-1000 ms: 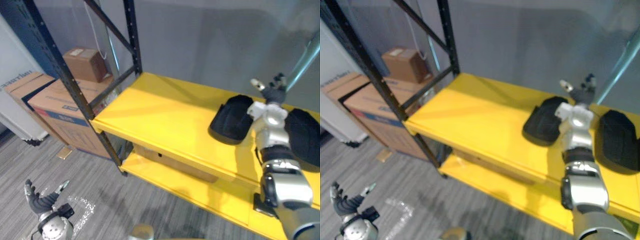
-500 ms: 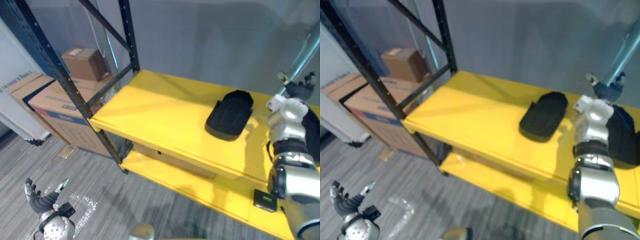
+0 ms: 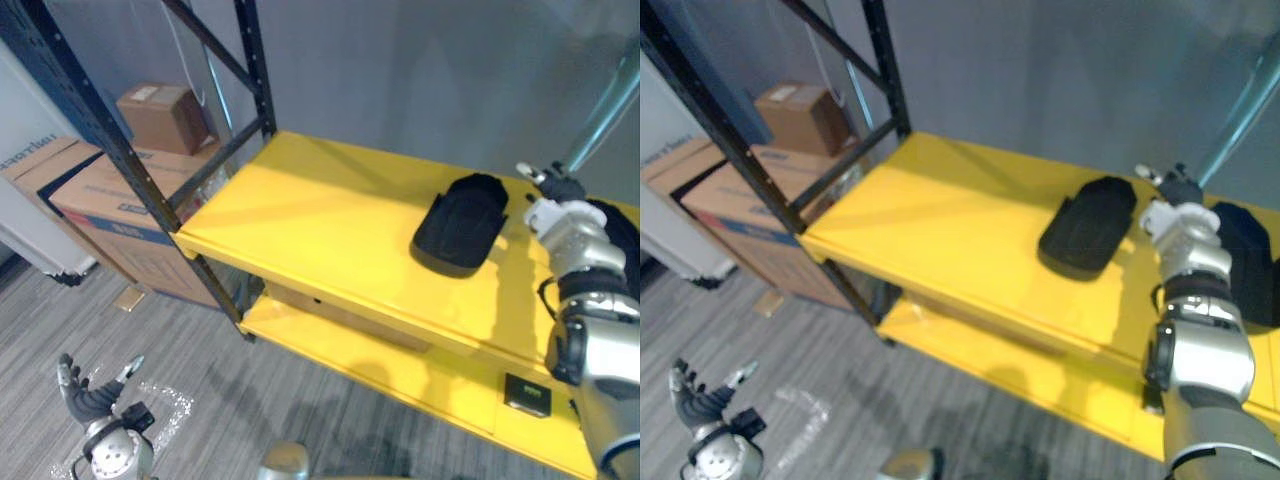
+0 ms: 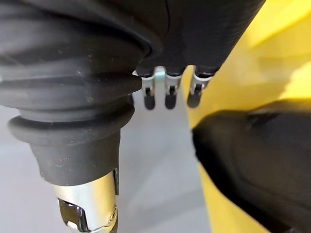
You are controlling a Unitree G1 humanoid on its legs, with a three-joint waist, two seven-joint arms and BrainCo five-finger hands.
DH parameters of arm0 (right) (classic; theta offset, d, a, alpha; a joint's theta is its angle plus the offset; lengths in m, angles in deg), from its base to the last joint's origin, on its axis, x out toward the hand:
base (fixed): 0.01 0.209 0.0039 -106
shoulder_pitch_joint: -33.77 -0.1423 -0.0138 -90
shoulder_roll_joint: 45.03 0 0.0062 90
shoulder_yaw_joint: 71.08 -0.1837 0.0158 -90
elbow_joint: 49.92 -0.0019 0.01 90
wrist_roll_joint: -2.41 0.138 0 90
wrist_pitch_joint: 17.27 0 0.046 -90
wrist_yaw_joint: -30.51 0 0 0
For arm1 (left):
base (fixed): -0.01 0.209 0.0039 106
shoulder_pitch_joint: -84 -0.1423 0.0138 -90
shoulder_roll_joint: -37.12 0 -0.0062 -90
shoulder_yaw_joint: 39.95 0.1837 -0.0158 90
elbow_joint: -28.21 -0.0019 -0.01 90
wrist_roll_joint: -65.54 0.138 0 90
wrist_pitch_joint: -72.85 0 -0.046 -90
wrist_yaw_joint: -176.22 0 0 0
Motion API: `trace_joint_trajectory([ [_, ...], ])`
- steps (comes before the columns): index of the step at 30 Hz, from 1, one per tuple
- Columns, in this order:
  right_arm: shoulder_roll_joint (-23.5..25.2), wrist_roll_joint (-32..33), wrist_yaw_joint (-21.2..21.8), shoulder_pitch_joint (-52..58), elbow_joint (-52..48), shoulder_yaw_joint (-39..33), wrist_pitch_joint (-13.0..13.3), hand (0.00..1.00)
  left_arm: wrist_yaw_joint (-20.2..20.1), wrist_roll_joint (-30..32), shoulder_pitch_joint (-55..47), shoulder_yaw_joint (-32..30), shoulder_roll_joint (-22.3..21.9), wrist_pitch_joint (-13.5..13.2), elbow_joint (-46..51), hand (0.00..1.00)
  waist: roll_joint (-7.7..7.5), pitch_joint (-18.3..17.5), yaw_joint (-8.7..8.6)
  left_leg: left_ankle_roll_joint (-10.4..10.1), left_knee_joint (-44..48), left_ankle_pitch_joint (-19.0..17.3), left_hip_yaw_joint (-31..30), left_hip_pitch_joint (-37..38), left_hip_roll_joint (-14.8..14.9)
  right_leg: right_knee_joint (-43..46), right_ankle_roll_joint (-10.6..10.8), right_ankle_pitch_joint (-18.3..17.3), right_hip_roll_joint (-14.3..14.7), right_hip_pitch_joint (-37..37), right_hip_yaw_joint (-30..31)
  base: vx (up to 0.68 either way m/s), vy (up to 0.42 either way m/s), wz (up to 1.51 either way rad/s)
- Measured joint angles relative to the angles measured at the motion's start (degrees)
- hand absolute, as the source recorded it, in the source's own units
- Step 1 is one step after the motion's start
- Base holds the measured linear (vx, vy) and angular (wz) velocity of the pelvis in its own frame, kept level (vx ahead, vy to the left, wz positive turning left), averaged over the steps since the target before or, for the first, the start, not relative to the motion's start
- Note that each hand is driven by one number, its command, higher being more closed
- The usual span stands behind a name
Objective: Walk over and take plastic housings, then place them on the shelf
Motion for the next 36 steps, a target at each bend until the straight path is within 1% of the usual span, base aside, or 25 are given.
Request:
trace_joint_trajectory([
  [2, 0.0, -0.2, -1.0, 0.0, 0.6, -0.6, -0.6, 0.0, 0.0, 0.0, 0.0, 1.1, 0.0, 0.0, 0.0, 0.0, 0.06, 0.0, 0.04, 0.0, -0.1, 0.0, 0.1, 0.0, 0.0, 0.0, 0.0, 0.0, 0.0, -0.1, 0.1, 0.01, 0.01, -0.02],
  [5, 0.0, -1.1, -0.9, -0.1, 0.7, -1.2, -2.3, 0.0, 0.0, 0.0, -0.1, 1.3, -0.1, 0.0, 0.0, 0.0, 0.44, 0.6, 0.12, -0.1, -0.9, 0.2, 0.7, 0.9, 0.0, 0.5, 0.1, -0.5, -0.1, -0.1, 0.8, 0.02, 0.025, -0.09],
  [9, 0.0, -1.5, -0.2, -0.1, 1.2, -2.0, -3.7, 0.0, 0.0, 0.0, 0.0, 2.0, -0.1, 0.0, 0.1, 0.0, 0.74, 0.8, 0.04, -0.2, -1.1, 0.3, 0.7, 1.0, 0.2, 2.2, 0.0, -1.5, -0.2, -1.1, 0.9, 0.01, 0.003, 0.0],
  [11, 0.0, -1.8, 1.7, -0.2, 1.7, -2.3, -4.3, 0.0, 0.0, 0.0, -0.1, 3.3, -0.2, 0.0, 0.1, 0.0, 0.82, 0.8, 0.13, -0.2, -1.2, 0.4, 0.8, 1.1, 0.3, 2.5, 0.0, -1.6, -0.2, -1.4, 1.0, 0.03, 0.011, -0.02],
  [14, 0.0, -3.3, 5.4, -0.5, 2.9, -2.3, -5.1, 0.0, 0.0, 0.0, -0.1, 3.5, -0.6, 0.0, 0.1, 0.0, 1.11, 1.1, 0.12, -0.2, -1.3, 0.4, 0.9, 1.1, 0.3, 4.0, 0.1, -2.6, -0.5, -2.2, 1.2, 0.0, 0.004, -0.01],
  [16, 0.0, -3.5, 7.9, -0.5, 3.2, -2.3, -5.2, 0.0, 0.1, 0.0, -0.1, 3.5, -1.2, 0.0, 0.5, 0.0, 1.83, 1.6, 0.13, -0.2, -1.8, 0.5, 1.1, 1.8, 0.2, 4.7, 0.1, -3.0, -0.7, -2.2, 1.5, 0.0, 0.006, -0.02],
  [17, 0.1, -3.5, 8.2, -0.5, 3.2, -2.2, -5.2, 0.0, 0.1, 0.0, -0.1, 3.5, -1.3, 0.0, 0.6, 0.0, 1.89, 1.6, 0.13, -0.2, -1.9, 0.6, 1.1, 1.8, 0.2, 4.8, 0.1, -3.0, -0.7, -2.3, 1.5, -0.01, 0.005, -0.03],
  [19, 0.1, -3.8, 10.0, -0.5, 3.2, -2.2, -5.2, 0.0, 0.1, 0.0, -0.1, 3.5, -1.3, 0.0, 1.0, 0.0, 2.06, 1.8, 0.2, -0.3, -3.2, 1.5, 1.1, 1.7, 0.3, 5.4, -0.1, -3.2, -0.7, -3.4, 1.6, 0.0, 0.0, 0.0],
  [21, 0.1, -3.8, 11.2, -0.6, 3.3, -2.2, -5.3, 0.0, 0.1, 0.0, -0.1, 3.5, -1.3, 0.0, 1.0, 0.0, 2.37, 2.1, 0.22, -0.4, -3.5, 1.7, 1.3, 1.7, 0.5, 6.1, -0.4, -3.5, -0.7, -4.0, 1.8, 0.0, -0.014, -0.03],
  [24, 0.1, -3.8, 12.7, -0.7, 3.6, -2.2, -5.7, 0.0, 0.1, 0.0, -0.1, 3.5, -1.3, 0.0, 1.0, 0.0, 2.71, 2.6, 0.16, -0.4, -3.4, 1.8, 1.3, 1.8, 0.5, 6.7, -0.4, -3.9, -0.7, -4.1, 1.9, 0.0, -0.004, -0.01],
  [28, 0.2, -3.8, 13.2, -0.8, 3.8, -2.1, -5.7, 0.0, 0.3, 0.0, -0.2, 3.5, -1.3, 0.0, 1.9, 0.0, 2.72, 2.7, 0.25, -0.4, -3.6, 2.0, 1.2, 1.7, 0.5, 8.4, -0.3, -4.8, -1.0, -5.0, 2.2, 0.0, 0.0, 0.0],
  [33, 0.2, -3.4, 13.2, -0.9, 3.9, -2.2, -5.6, 0.0, 0.3, 0.0, -0.5, 3.5, -1.4, 0.0, 2.6, 0.0, 2.72, 2.8, 0.19, -0.6, -5.1, 3.2, 0.8, 1.8, 0.5, 9.5, -0.6, -5.2, -1.1, -6.0, 2.1, 0.0, 0.0, 0.0],
  [36, 0.2, -3.4, 13.2, -1.1, 3.9, -2.2, -5.2, 0.0, 0.3, 0.0, -0.6, 3.5, -1.7, 0.0, 2.6, 0.0, 2.97, 3.3, 0.2, -0.6, -5.1, 3.4, 0.7, 1.8, 0.5, 9.9, -0.7, -5.3, -1.1, -6.1, 2.1, -0.04, -0.021, 0.02],
])
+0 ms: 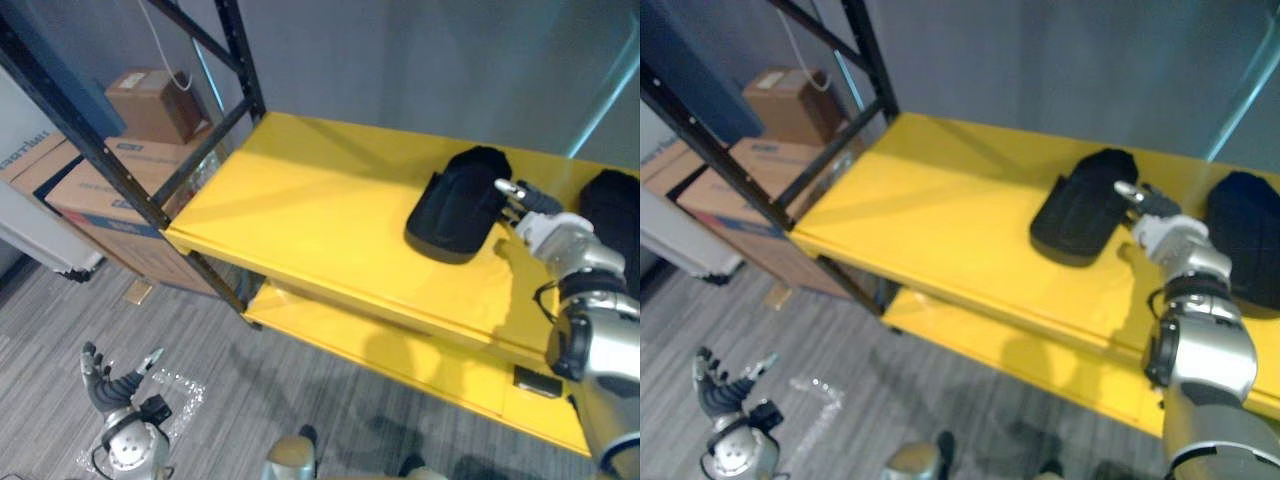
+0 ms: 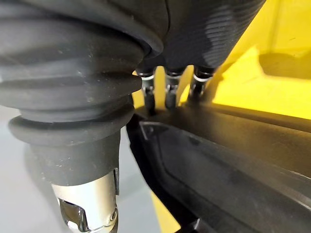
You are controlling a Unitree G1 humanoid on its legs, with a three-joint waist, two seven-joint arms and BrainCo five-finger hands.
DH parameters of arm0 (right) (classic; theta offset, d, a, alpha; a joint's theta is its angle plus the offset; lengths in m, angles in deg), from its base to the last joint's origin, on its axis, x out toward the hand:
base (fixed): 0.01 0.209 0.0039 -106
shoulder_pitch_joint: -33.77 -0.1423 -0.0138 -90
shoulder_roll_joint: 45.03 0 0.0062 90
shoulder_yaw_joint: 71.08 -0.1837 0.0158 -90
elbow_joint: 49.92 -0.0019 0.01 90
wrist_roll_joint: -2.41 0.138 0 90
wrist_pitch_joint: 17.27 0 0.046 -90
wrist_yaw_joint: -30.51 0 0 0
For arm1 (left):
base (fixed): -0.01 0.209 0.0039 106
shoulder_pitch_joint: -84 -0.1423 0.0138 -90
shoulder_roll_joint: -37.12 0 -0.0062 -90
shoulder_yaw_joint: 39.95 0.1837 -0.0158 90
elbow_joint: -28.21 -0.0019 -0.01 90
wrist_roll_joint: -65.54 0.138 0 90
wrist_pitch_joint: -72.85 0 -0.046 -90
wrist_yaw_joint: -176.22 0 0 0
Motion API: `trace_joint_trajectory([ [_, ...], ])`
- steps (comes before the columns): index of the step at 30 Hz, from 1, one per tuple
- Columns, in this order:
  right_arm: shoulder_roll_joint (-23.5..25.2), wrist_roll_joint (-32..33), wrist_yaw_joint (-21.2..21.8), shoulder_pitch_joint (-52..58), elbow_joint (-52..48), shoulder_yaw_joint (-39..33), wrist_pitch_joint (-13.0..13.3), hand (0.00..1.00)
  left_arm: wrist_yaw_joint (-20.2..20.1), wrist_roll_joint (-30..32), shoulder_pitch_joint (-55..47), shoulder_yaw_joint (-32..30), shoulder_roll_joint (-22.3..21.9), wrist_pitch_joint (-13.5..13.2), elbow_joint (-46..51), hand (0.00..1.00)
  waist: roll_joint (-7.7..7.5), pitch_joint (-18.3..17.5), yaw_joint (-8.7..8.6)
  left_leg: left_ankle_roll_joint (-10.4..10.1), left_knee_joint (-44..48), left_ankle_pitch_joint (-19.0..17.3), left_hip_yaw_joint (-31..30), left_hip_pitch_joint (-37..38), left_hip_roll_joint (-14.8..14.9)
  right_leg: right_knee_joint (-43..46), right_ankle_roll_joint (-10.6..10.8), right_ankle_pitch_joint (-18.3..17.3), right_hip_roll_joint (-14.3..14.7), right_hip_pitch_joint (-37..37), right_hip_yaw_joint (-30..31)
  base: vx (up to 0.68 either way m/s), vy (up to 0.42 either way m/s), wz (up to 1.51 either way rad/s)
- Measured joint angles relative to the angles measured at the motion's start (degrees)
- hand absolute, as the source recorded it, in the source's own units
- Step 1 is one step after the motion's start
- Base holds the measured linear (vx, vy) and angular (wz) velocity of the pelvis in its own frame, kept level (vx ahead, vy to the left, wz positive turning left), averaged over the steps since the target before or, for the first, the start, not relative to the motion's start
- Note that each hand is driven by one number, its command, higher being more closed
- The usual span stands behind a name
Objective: Walk over and take plastic housings, then place them on the shelf
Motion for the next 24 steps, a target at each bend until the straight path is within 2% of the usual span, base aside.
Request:
trace_joint_trajectory([
  [9, 0.2, -0.4, 0.0, 0.0, 0.8, 0.2, 1.5, 0.0, -0.2, 0.0, 0.0, 0.6, -0.2, 0.0, 0.0, 0.0, -0.02, 0.0, 0.02, 0.0, -0.1, 0.3, -0.1, -0.1, 0.0, 0.2, 0.0, 0.0, -0.1, 0.0, -0.4, -0.01, -0.005, 0.01],
  [19, 0.2, -2.2, 0.0, -1.3, 1.1, 1.3, 1.8, 0.0, 0.1, 0.0, -0.1, 2.0, -1.0, 0.0, 0.0, 0.0, 0.16, 0.2, -0.02, 0.0, -0.1, 0.3, -0.2, -0.3, 0.0, 0.1, 0.0, 0.0, -0.1, 0.0, -0.6, 0.0, 0.0, 0.0],
  [24, 0.2, -2.1, -0.1, -2.2, 1.2, 1.8, 2.1, 0.0, 0.4, -2.1, -0.2, 2.2, -1.6, 0.0, 0.0, 0.0, 0.52, 0.5, 0.01, 0.0, 0.0, 0.3, -0.3, -0.6, -0.1, 0.2, 0.0, 0.0, -0.2, -0.3, -0.6, 0.0, 0.0, 0.0],
])
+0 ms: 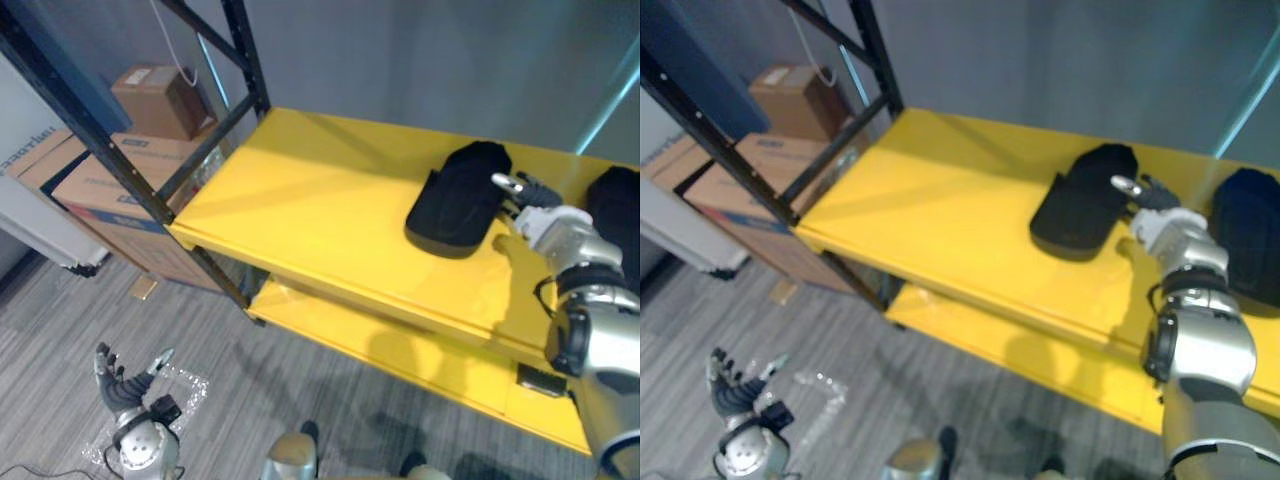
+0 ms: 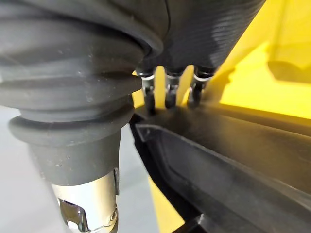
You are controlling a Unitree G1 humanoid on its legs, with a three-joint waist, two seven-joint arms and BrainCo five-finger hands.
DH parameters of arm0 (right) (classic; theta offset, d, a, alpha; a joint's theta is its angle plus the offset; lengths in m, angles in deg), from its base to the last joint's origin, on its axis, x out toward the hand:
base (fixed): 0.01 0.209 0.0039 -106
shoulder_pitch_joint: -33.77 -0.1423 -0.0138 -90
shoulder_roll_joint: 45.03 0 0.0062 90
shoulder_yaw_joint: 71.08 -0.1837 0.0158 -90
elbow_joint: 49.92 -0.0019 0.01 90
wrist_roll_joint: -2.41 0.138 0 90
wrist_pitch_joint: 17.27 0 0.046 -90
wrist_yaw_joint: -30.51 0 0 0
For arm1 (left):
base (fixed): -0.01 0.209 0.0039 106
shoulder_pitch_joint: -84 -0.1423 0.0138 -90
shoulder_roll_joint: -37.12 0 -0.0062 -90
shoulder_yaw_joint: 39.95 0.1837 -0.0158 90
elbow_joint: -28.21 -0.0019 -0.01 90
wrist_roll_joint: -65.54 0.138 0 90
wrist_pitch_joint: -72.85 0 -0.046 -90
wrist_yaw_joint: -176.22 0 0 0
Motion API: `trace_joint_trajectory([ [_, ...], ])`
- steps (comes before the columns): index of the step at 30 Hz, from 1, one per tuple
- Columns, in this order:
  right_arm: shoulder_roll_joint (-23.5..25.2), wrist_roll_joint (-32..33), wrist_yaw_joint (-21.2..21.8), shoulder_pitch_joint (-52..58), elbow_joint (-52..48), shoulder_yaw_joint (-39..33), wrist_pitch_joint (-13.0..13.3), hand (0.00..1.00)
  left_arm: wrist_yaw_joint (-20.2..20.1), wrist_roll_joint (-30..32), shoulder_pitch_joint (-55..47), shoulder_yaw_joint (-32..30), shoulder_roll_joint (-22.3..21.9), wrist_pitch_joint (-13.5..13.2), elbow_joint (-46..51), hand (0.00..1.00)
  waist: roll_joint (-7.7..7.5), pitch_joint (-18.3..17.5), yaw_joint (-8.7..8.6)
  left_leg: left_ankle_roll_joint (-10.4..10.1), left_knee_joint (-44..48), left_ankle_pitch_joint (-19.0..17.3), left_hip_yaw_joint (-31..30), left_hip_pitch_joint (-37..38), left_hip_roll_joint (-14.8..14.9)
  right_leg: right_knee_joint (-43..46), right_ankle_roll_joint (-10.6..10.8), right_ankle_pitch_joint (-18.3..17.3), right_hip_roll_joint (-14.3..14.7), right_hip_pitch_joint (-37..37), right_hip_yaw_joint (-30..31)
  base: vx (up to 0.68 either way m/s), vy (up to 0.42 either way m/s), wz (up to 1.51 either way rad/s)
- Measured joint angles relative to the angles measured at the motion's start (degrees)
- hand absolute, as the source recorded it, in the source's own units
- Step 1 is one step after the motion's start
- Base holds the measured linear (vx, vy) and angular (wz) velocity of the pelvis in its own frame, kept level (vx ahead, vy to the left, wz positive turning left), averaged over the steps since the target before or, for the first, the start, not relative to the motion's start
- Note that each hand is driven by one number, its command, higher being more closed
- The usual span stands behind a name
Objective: Walk over and take plastic housings, then place them on the shelf
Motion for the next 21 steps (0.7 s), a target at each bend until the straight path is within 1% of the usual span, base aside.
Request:
trace_joint_trajectory([
  [4, 0.0, -0.3, 0.1, -0.4, 0.0, 0.0, 1.9, 0.0, 0.5, 0.0, 0.1, 0.7, -0.4, 0.0, 0.0, 0.0, 0.67, 0.6, -0.05, 0.0, 0.0, 0.3, 0.0, -0.4, -0.1, 0.8, 0.0, -0.2, -0.3, -0.7, 0.0, 0.0, 0.0, 0.0],
  [6, 0.0, -0.9, 0.5, -0.4, 0.0, 0.0, 2.4, 0.0, 0.5, 0.0, 0.1, 0.7, -0.4, 0.0, 0.2, 0.0, 0.71, 0.6, -0.04, 0.0, 0.0, 0.4, 0.0, -0.4, -0.1, 1.2, 0.0, -0.4, -0.4, -0.9, 0.0, 0.0, 0.0, 0.0],
  [8, 0.0, -2.3, 1.0, -0.8, 0.1, 0.0, 2.5, 0.0, 0.6, 0.0, 0.0, 0.9, -0.4, 0.0, 0.2, 0.0, 0.75, 0.7, -0.02, 0.0, -0.1, 0.6, 0.0, -0.4, -0.1, 1.7, -0.2, -0.6, -0.4, -1.2, 0.1, -0.02, -0.012, 0.0],
  [11, 0.0, -2.3, 1.0, -1.3, 0.2, 0.0, 2.5, 0.0, 0.7, 0.0, -0.1, 1.5, -0.4, 0.0, 0.2, 0.0, 0.82, 0.7, -0.01, 0.0, -0.1, 0.8, -0.1, -0.4, -0.1, 2.6, -0.2, -1.1, -0.6, -1.6, 0.1, -0.04, -0.021, 0.0],
  [16, 0.0, -2.3, 0.8, -1.9, 0.2, 0.0, 2.5, 0.0, 0.7, 0.0, -0.1, 1.7, -0.4, 0.0, 0.2, 0.0, 1.71, 1.1, -0.02, 0.0, -0.6, 1.3, -0.1, -0.4, -0.1, 3.4, -0.3, -1.4, -0.9, -2.2, 0.1, -0.02, -0.01, 0.0],
  [18, 0.0, -2.4, 0.7, -1.9, 0.2, 0.0, 2.6, 0.0, 0.8, 0.0, -0.1, 1.7, -0.4, 0.0, 0.3, 0.0, 1.75, 1.1, 0.0, -0.1, -1.0, 1.6, -0.1, -0.4, -0.1, 3.7, -0.3, -1.4, -0.9, -2.6, 0.1, 0.0, 0.0, 0.0],
  [20, 0.0, -2.3, -0.4, -1.9, 0.2, 0.0, 3.6, 0.0, 0.8, 0.0, -0.1, 1.7, -0.4, 0.0, 0.3, 0.0, 1.75, 1.1, 0.0, -0.1, -1.0, 1.6, -0.1, -0.4, -0.1, 3.9, -0.4, -1.5, -0.9, -2.6, 0.2, 0.0, 0.0, 0.0],
  [21, 0.0, -2.3, -2.1, -2.2, 0.2, 0.0, 4.9, 0.0, 0.8, 0.0, -0.1, 1.7, -0.4, 0.0, 0.3, 0.0, 1.76, 1.1, -0.02, -0.2, -1.1, 1.6, 0.0, -0.4, -0.1, 3.9, -0.4, -1.5, -0.9, -2.7, 0.2, 0.0, 0.0, 0.0],
])
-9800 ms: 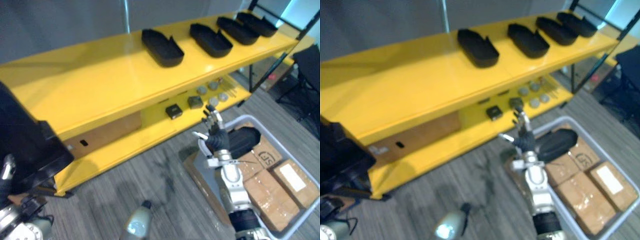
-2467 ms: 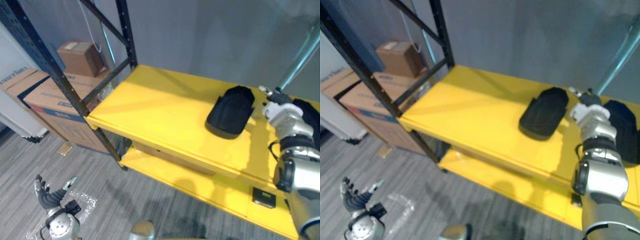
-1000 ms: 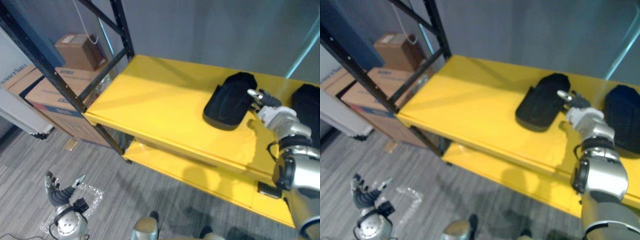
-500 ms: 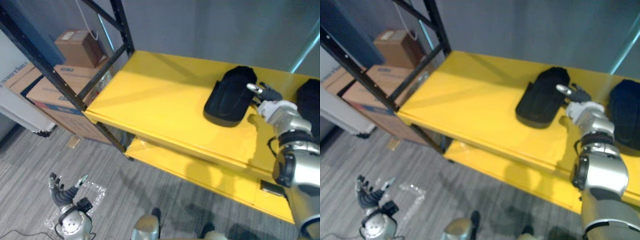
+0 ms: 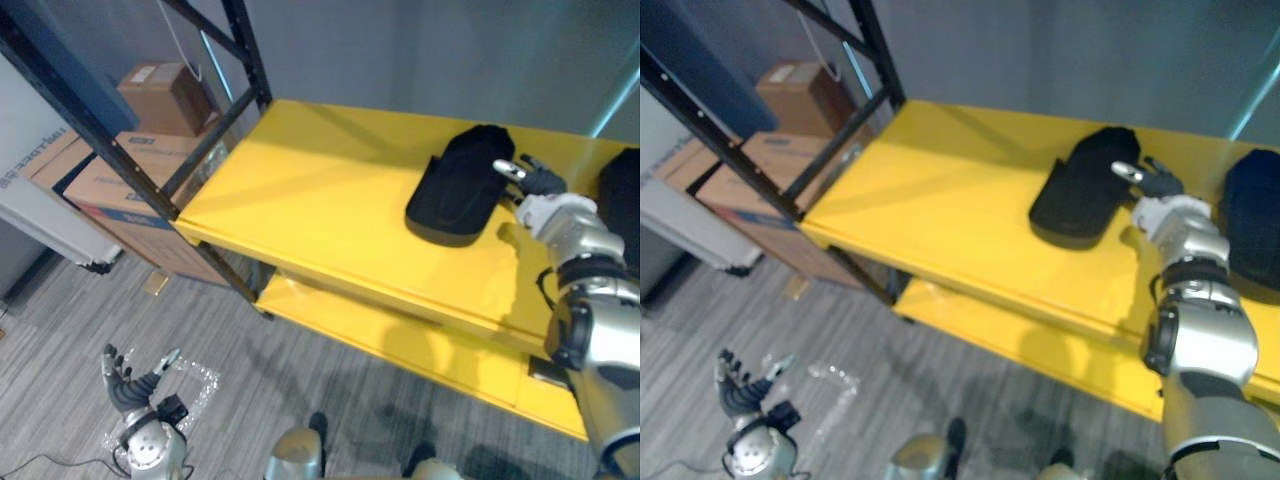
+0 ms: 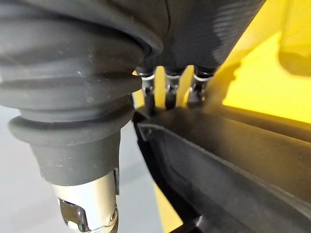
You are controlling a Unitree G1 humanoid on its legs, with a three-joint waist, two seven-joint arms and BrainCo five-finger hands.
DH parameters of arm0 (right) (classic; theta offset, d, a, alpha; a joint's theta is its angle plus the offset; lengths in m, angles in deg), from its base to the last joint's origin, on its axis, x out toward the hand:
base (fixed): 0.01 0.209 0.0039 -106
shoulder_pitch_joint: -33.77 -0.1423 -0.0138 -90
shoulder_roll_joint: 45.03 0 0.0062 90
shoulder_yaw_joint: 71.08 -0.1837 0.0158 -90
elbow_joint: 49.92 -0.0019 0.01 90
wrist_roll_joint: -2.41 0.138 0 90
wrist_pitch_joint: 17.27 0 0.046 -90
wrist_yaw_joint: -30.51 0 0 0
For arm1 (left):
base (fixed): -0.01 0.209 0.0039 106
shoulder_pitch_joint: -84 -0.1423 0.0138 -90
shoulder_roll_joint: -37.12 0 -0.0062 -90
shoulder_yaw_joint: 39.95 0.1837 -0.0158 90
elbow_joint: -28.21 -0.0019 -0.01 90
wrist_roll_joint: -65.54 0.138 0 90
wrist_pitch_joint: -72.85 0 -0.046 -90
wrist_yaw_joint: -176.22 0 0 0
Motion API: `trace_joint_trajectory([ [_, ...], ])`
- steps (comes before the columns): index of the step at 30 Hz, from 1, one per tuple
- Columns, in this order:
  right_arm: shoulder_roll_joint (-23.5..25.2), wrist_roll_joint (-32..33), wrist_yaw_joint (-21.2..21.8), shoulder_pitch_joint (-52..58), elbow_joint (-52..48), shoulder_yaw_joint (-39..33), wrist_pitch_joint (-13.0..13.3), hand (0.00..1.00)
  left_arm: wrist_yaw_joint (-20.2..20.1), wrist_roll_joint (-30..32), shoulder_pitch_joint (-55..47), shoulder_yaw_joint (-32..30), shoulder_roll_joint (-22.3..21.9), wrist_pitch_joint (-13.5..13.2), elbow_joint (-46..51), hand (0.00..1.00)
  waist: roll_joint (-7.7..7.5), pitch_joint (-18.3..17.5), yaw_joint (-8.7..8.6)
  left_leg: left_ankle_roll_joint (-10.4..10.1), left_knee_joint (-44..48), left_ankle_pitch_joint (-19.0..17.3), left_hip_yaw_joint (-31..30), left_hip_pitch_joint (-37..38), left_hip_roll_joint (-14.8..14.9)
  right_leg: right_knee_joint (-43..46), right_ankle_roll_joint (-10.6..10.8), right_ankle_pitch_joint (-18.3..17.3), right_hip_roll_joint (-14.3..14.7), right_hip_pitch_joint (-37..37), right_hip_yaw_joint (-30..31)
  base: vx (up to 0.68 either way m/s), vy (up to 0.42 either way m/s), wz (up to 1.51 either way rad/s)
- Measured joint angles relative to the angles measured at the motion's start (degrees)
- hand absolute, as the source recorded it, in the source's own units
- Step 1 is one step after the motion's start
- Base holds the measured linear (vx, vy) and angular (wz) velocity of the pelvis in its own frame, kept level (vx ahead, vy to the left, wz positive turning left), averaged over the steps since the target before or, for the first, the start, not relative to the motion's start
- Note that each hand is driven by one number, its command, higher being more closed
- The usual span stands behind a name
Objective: Walk over and take plastic housings, then place them on the shelf
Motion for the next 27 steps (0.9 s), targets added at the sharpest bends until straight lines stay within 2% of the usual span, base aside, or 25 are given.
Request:
trace_joint_trajectory([
  [1, 0.0, 0.0, -1.5, -0.1, 0.0, 0.0, 1.0, 0.0, 0.0, 0.0, 0.0, 0.0, 0.0, 0.0, 0.0, 0.0, 0.0, 0.0, -0.01, 0.0, 0.0, 0.0, 0.0, 0.0, 0.0, 0.0, 0.0, 0.0, 0.0, 0.0, 0.0, 0.0, 0.0, 0.0],
  [4, 0.0, -0.4, -11.4, -0.7, -0.3, 0.4, 9.2, 0.0, -0.1, 0.0, -0.1, 0.1, 0.0, 0.0, 0.0, 0.0, 0.0, 0.0, -0.04, 0.0, 0.0, 0.0, 0.1, 0.0, 0.0, 0.0, 0.0, 0.0, 0.0, -0.2, 0.3, 0.0, -0.003, -0.01],
  [6, 0.1, -2.1, -18.2, -0.4, -2.8, 0.6, 15.9, 0.0, -0.2, -0.1, -0.2, 0.2, -0.1, 0.0, 0.0, 0.0, 0.01, 0.0, -0.1, 0.0, -0.1, 0.0, 0.2, 0.0, 0.0, 0.1, 0.0, 0.0, 0.0, -0.5, 0.7, -0.01, -0.009, -0.07],
  [7, 0.1, -2.2, -19.5, -0.3, -4.1, 0.7, 17.4, 0.0, -0.3, -0.1, -0.3, 0.2, -0.1, -0.1, 0.0, 0.0, 0.02, 0.0, -0.16, 0.0, -0.1, 0.0, 0.3, 0.0, 0.0, 0.2, 0.0, 0.0, 0.0, -0.6, 0.8, 0.0, -0.007, -0.07],
  [10, 0.4, -2.4, -24.6, 5.3, -20.4, 1.2, 24.0, 0.0, -0.8, -0.1, -0.4, 0.3, -0.5, -0.3, 0.0, 0.0, -0.08, -0.1, -0.63, 0.0, -0.8, 0.4, 0.4, 0.1, 0.0, 0.0, 0.1, 0.2, 0.1, -0.8, 0.9, 0.0, 0.0, 0.0],
  [11, 0.8, -2.7, -24.8, 7.0, -24.1, 1.3, 24.8, 0.0, -0.9, -0.1, -0.5, 0.3, -0.5, -0.4, 0.0, 0.0, -0.17, -0.1, -0.9, 0.0, -0.9, 0.4, 0.4, 0.1, 0.1, -0.1, 0.1, 0.2, 0.2, -0.8, 1.0, 0.0, 0.0, 0.0],
  [12, 2.2, -3.7, -24.7, 10.2, -31.1, 1.9, 25.8, 1.0, -1.2, -0.1, -0.9, 0.3, -0.5, -0.4, 0.0, 0.0, -0.34, -0.2, -1.7, 0.0, -1.0, 0.4, 0.6, 0.1, 0.2, -0.3, 0.1, 0.3, 0.3, -0.8, 1.0, 0.02, -0.018, -0.08],
  [15, 8.6, -4.7, -24.1, 21.3, -49.6, 5.3, 25.6, 1.0, -1.6, 0.1, -1.2, 0.0, -0.6, -0.4, 0.2, 0.0, -1.55, -1.0, -3.17, -0.2, -1.2, 0.2, 1.9, 0.2, 0.8, -2.4, -0.1, 1.6, 1.4, -0.6, 1.8, 0.02, -0.017, -0.2],
  [16, 12.1, -5.4, -23.1, 26.5, -55.8, 7.6, 24.2, 1.0, -1.6, 0.1, -1.5, -0.2, -0.6, -0.4, 0.5, 0.0, -2.26, -1.4, -3.4, -0.3, -1.4, 0.1, 3.1, 0.3, 1.2, -3.5, -0.2, 2.3, 1.8, -0.7, 2.5, 0.01, -0.016, -0.3],
  [18, 16.8, -7.3, -22.4, 33.9, -61.6, 12.8, 21.5, 1.0, -1.6, 0.6, -1.4, -0.2, -1.2, -0.4, 1.7, 0.0, -3.37, -2.0, -4.06, -0.3, -1.4, -0.3, 4.4, 0.3, 1.4, -5.3, -0.1, 3.5, 2.4, -0.6, 3.8, -0.01, 0.007, -0.36],
  [19, 19.7, -7.9, -21.8, 38.1, -63.8, 16.6, 20.1, 1.0, -1.6, 0.9, -1.3, -0.2, -2.0, -0.3, 2.5, 0.0, -3.88, -2.3, -4.59, -0.1, -1.0, -0.7, 5.0, 0.2, 1.4, -6.5, -0.1, 4.4, 2.6, -0.5, 4.3, -0.03, 0.031, -0.29],
  [22, 24.8, -10.3, -20.4, 45.5, -65.7, 25.9, 18.2, 1.0, -1.5, 1.4, -1.1, 0.0, -2.9, -0.2, 2.9, 0.0, -4.39, -2.5, -6.08, 0.2, -0.5, -1.8, 6.7, 0.1, 1.2, -8.8, 0.2, 5.8, 2.6, 0.2, 5.5, -0.05, 0.054, -0.24],
  [27, 28.1, -15.7, -19.7, 49.8, -65.8, 35.9, 19.1, 1.0, 0.2, 3.0, -1.5, 0.1, -4.5, 0.0, 4.3, 0.0, -4.34, -2.8, -6.81, 0.4, 0.9, -2.9, 8.1, -0.3, 1.1, -10.6, 0.4, 6.8, 2.7, 0.2, 7.2, -0.01, 0.034, -0.19],
])
